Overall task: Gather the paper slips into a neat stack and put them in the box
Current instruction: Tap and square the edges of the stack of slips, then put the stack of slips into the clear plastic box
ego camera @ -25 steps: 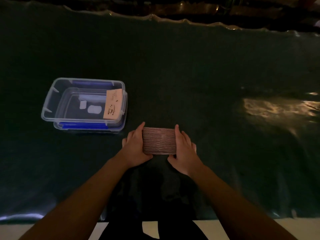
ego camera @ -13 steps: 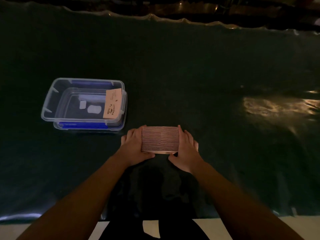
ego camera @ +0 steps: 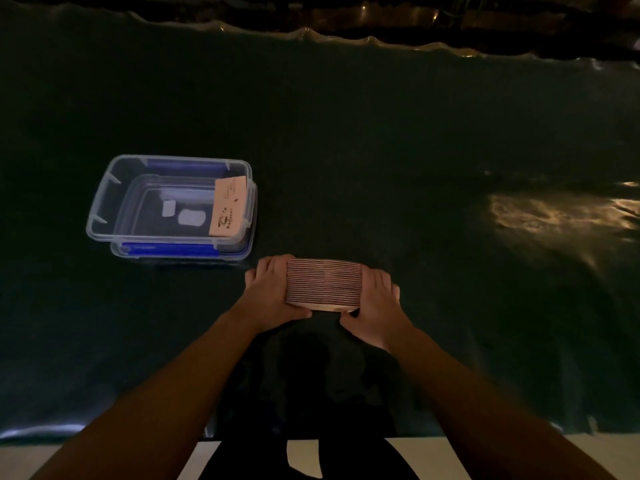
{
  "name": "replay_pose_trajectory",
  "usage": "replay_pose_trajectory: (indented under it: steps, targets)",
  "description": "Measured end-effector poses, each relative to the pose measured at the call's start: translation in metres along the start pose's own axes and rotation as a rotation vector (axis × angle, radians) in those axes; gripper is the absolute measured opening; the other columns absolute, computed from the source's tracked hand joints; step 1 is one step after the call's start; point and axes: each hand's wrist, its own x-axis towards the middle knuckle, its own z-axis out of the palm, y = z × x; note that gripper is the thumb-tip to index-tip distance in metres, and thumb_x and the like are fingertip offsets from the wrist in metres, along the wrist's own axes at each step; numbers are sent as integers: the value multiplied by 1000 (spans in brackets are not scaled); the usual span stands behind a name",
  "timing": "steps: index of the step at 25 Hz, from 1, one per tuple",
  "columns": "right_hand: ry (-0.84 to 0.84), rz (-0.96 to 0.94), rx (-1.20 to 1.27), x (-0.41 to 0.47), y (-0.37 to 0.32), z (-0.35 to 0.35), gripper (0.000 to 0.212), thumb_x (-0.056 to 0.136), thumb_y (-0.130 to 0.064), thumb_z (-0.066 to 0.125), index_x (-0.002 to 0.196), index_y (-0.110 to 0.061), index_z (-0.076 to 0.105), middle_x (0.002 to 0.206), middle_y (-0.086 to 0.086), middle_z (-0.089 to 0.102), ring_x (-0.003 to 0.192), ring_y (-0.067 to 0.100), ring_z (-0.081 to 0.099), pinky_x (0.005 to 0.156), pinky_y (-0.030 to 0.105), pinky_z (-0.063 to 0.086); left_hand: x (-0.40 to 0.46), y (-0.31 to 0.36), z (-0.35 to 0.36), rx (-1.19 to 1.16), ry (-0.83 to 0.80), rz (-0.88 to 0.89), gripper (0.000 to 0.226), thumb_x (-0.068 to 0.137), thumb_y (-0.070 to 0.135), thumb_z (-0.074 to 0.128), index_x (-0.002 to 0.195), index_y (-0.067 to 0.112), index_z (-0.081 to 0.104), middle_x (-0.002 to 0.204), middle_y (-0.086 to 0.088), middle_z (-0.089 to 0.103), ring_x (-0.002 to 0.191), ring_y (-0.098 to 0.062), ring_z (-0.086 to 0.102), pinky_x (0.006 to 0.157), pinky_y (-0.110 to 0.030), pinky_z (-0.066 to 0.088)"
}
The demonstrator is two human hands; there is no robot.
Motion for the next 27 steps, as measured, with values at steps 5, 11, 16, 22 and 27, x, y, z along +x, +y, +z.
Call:
replay_pose_trajectory:
  steps: [5,11,16,22,27]
  targets:
    - [-13,7,15,1,1,6,103,77,-50,72,160,-15,20,157,7,39,146,24,25,122,45,17,-1,-5,1,27,-13,-4,115,61,60,87,153,28,25,157,0,32,146,-21,21,121,-49,14]
    - [-36,97,109,4,-3,3,103,71,-49,76,156,-20,25,154,2,40,144,20,24,120,46,18,3,-2,-7,-53,-35,-21,111,55,53,92,147,30,35,152,1,40,143,-22,26,120,-52,21]
    - [-109,158,300,3,-13,-18,96,53,-46,79,140,-35,41,128,-17,48,135,18,36,111,47,27,-1,5,-28,-317,-127,-39,104,46,48,97,136,35,47,139,10,55,135,-15,45,113,-49,39]
    - [-298,197,756,-2,-41,-49,85,53,-19,97,124,-37,53,124,-7,73,115,8,70,93,31,59,-25,17,-63,-954,-173,-72,89,53,22,98,130,35,54,122,10,72,117,-14,68,85,-33,62]
    - [-389,144,862,6,-82,-82,88,66,-13,98,137,-29,48,134,-7,69,105,-7,72,79,16,60,-34,18,-98,-1247,-77,-60,84,63,1,82,139,17,50,128,-15,69,120,-29,68,90,-45,60]
